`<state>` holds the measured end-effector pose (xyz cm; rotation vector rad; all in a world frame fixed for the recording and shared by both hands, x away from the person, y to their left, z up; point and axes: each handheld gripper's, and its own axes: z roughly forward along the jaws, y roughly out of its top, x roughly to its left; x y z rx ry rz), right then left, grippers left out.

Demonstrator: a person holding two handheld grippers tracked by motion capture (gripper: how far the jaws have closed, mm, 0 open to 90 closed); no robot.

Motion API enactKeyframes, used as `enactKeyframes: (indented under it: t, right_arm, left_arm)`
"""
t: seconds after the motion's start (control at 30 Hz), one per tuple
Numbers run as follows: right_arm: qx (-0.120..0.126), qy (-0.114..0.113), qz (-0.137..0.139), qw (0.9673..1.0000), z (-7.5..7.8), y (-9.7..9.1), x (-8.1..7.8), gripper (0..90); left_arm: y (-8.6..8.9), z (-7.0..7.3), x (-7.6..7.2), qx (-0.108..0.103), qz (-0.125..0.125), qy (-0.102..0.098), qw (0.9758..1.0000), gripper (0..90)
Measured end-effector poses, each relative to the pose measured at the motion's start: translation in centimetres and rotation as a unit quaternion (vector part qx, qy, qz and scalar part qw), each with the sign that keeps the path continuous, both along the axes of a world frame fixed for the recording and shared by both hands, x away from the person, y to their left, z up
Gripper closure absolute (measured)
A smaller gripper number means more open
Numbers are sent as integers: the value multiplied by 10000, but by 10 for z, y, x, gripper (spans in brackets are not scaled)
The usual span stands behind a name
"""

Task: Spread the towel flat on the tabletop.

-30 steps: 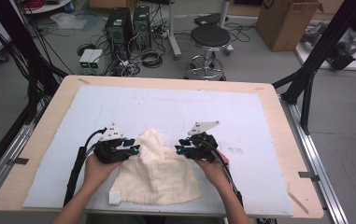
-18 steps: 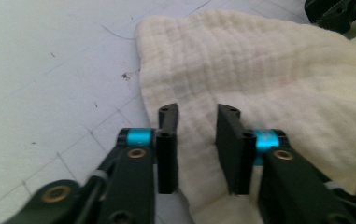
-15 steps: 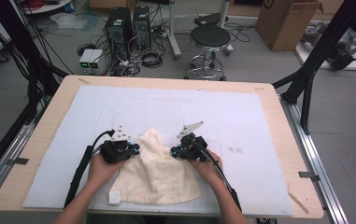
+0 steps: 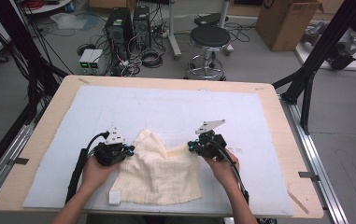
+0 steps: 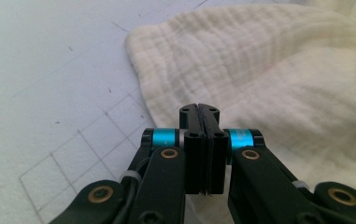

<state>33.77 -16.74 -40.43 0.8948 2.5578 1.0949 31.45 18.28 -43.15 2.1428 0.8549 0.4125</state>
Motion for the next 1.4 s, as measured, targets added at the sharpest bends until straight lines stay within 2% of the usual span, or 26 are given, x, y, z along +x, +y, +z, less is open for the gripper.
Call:
enactKeyframes:
  t: [0.1, 0.13, 0.2, 0.3, 0.4, 0.43, 0.5, 0.57, 0.6, 0.67, 0.7, 0.77, 0.83, 0.9, 0.93, 0.97, 1.03, 1.1, 1.13, 1.17, 1.2, 1.23, 1.3, 1.33, 1.37, 1.4]
  right_arm:
    - [-75, -220, -220, 9995, 12, -17, -15, 885]
    - [-75, -220, -220, 9995, 12, -17, -15, 885]
    - [-75, -385, -294, 9988, 19, -26, -24, 884]
    - [-68, -479, -322, 9983, 23, -34, -38, 884]
    - [-44, -380, -241, 9990, 17, -37, -49, 884]
    - [-18, -234, -168, 9996, 11, -37, -54, 883]
    - [-54, -185, -123, 9997, 8, -37, -58, 883]
    - [-41, -28, -30, 10000, 3, -37, -64, 881]
    - [-70, 34, 98, 9999, 1, -37, -69, 877]
    - [-89, 47, 140, 9999, 1, -37, -72, 871]
    - [-66, 97, 176, 9998, 3, -36, -74, 856]
    - [-55, 57, 190, 9998, 8, -37, -76, 817]
    - [96, -96, 194, 9997, 23, -37, -71, 744]
    - [152, -170, 193, 9996, 28, -36, -68, 725]
    - [197, -223, 178, 9994, 32, -34, -63, 703]
    - [260, -259, 165, 9992, 35, -30, -51, 660]
    - [309, -206, 166, 9992, 35, -28, -46, 647]
    - [423, -141, 239, 9987, 30, -18, -29, 595]
    - [413, -67, 272, 9988, 28, -15, -24, 578]
    - [368, 97, 346, 9987, 18, -4, -10, 533]
    - [368, 97, 346, 9987, 18, -4, -10, 533]
    - [371, 414, 428, 9975, 8, 2, -2, 519]
    - [336, 488, 485, 9971, 4, 4, 2, 522]
    - [158, 800, 533, 9952, -6, 7, 7, 562]
    - [96, 969, 581, 9935, -11, 7, 9, 609]
    - [61, 1058, 590, 9926, -13, 7, 10, 667]
  left_arm:
    - [3, 3, -6, -124, -7, -9, 9999, 885]
    - [3, 4, -9, -111, -12, -32, 9999, 885]
    - [5, 6, -12, -146, -34, -6, 9999, 885]
    - [7, 9, -21, -208, -90, 47, 9997, 885]
    - [8, 8, -31, -128, -247, 146, 9995, 885]
    - [8, 7, -33, -130, -278, 199, 9993, 885]
    - [12, 5, -40, -118, -340, 301, 9989, 885]
    - [16, 4, -45, -154, -419, 434, 9981, 885]
    - [17, 4, -46, -169, -433, 459, 9979, 883]
    - [21, 6, -49, -355, -437, 464, 9973, 876]
    - [22, 8, -49, -399, -430, 450, 9973, 843]
    - [24, 14, -45, -548, -330, 375, 9972, 779]
    - [22, 18, -38, -624, -207, 359, 9972, 720]
    - [18, 22, -28, -600, -128, 294, 9977, 707]
    - [15, 22, -25, -614, -101, 262, 9977, 687]
    - [12, 22, -20, -600, -66, 223, 9979, 646]
    - [7, 20, -11, -597, -32, 249, 9979, 638]
    - [4, 17, -4, -520, 3, 285, 9982, 594]
    - [2, 15, 0, -511, 14, 296, 9983, 586]
    - [2, 13, 3, -537, 12, 300, 9981, 568]
    - [2, 12, 5, -508, 42, 314, 9982, 568]
    - [1, 9, 7, -420, 47, 351, 9985, 562]
    - [1, 5, 11, -249, 61, 457, 9986, 562]
    - [1, 2, 12, -163, 84, 491, 9986, 584]
    - [1, -1, 13, 9, 49, 528, 9986, 602]
    - [0, -3, 13, 53, 63, 542, 9985, 620]
